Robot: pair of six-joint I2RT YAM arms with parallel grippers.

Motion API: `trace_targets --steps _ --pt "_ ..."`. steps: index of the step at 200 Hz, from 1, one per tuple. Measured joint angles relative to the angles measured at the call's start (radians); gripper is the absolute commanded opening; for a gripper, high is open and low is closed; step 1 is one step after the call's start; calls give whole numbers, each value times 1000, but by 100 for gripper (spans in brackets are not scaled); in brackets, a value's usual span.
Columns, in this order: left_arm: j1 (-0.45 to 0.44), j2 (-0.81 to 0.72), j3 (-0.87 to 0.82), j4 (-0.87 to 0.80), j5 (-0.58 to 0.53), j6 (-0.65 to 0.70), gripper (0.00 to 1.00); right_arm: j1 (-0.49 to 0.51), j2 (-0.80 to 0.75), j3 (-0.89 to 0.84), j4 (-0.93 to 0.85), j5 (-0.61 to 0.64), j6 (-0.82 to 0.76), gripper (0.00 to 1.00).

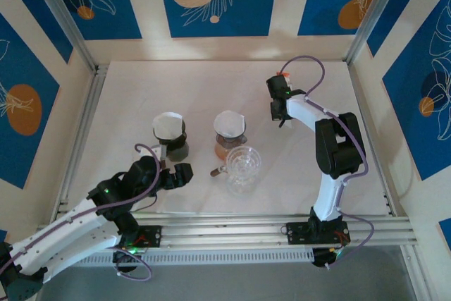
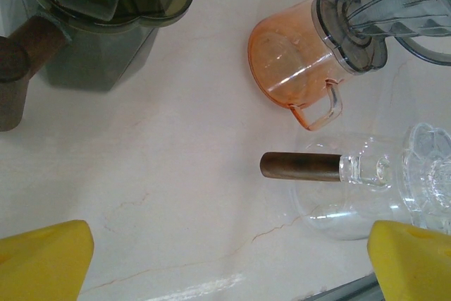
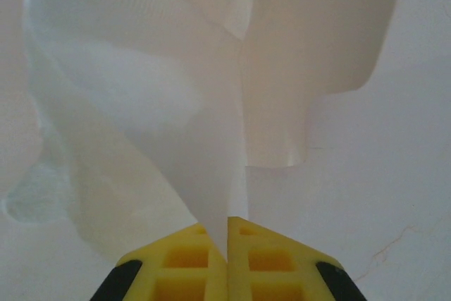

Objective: Place the coffee filter in the dripper

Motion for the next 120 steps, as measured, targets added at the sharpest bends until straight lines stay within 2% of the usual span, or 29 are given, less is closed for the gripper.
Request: trace_targets --steps 40,87,120 --pt "0 5 0 8 8 1 100 19 -138 -71 -66 -8 66 0" --pt "0 12 5 24 27 28 100 90 -470 -188 -219 -74 182 0" --pt "0 20 35 26 50 61 100 134 -710 -184 -368 -158 243 0"
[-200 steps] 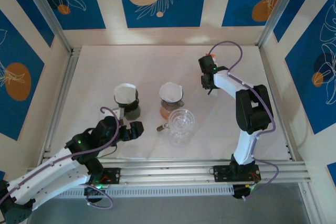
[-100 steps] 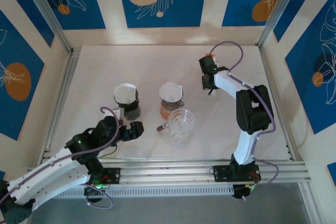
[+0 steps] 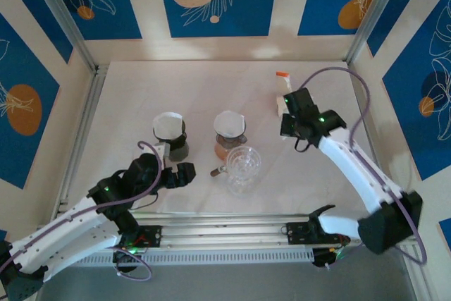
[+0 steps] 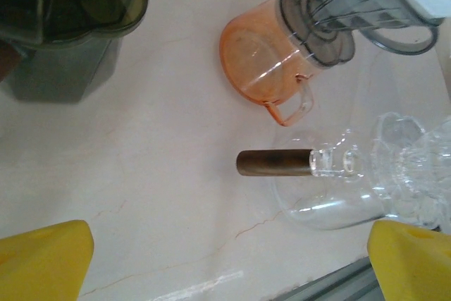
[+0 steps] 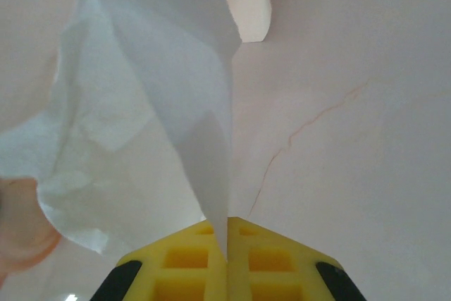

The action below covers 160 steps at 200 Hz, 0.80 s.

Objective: Place the coffee filter in the dripper

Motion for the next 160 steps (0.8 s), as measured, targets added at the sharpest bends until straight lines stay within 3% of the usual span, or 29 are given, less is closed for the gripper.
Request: trace_targets --steps 33,77,123,160 --pt "0 5 14 2 18 26 100 51 -126 156 -196 -162 56 0" --pt "0 24 14 3 37 45 100 188 -81 393 -377 -412 167 0" --pt "0 40 29 3 56 53 100 279 9 417 -480 -584 283 0" --pt "0 49 44 9 72 59 100 290 67 418 -549 -628 325 0"
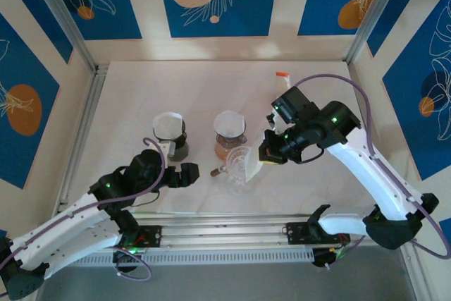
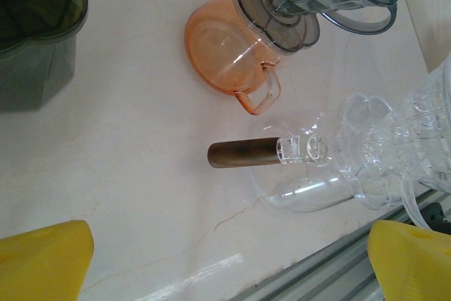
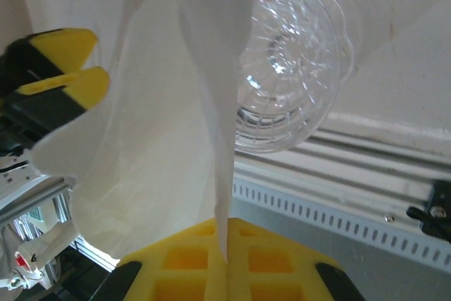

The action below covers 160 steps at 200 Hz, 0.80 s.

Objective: Place the coffee filter in the dripper

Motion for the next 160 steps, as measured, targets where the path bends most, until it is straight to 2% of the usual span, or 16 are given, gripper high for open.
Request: trace_targets --steps 70,84,103,112,142,160 --pt "0 85 57 56 72 27 100 0 140 9 -63 5 13 2" --pt "0 106 68 89 96 31 100 -2 164 18 -65 14 12 9" --pt "0 139 77 134 129 35 100 -4 191 26 -60 26 6 27" --pt "0 159 83 153 144 37 100 -4 201 31 -57 31 3 32" --pt "0 198 90 201 180 38 100 2 208 42 -31 81 -22 42" --pt "0 206 90 224 194 38 100 21 197 39 -3 130 -35 42"
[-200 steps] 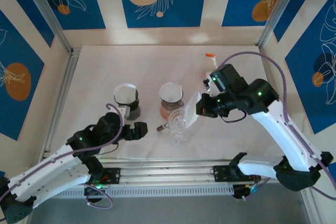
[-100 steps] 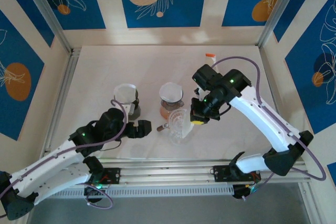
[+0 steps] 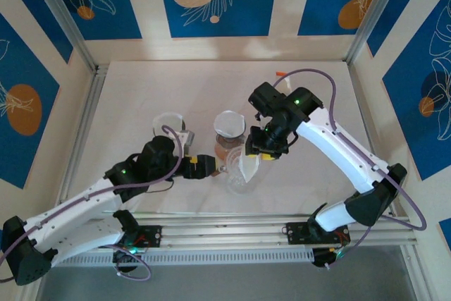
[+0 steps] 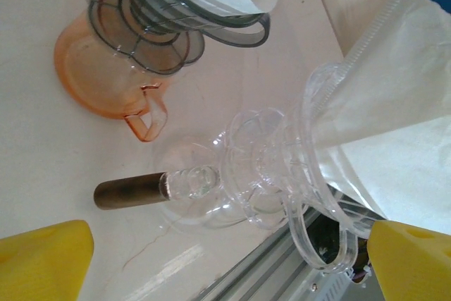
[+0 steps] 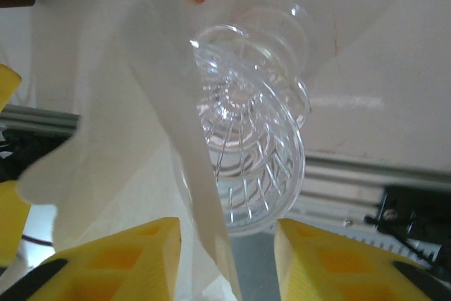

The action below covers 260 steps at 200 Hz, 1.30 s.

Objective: Place the coffee filter in the dripper

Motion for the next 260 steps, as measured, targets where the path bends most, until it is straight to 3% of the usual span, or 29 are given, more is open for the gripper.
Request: trace_targets --steps 26,48,68,213,260 --pt "0 1 0 25 11 -3 99 40 -45 -43 67 52 -14 33" --pt "0 7 5 36 22 -4 98 76 -64 -69 97 107 -26 12" --pt "0 12 20 33 26 -3 98 102 -61 -68 110 158 -50 0" --pt "0 126 90 71 122 -11 100 221 135 68 -16 347 -181 2" --pt "0 172 90 95 122 -30 92 238 135 68 -13 380 -185 3"
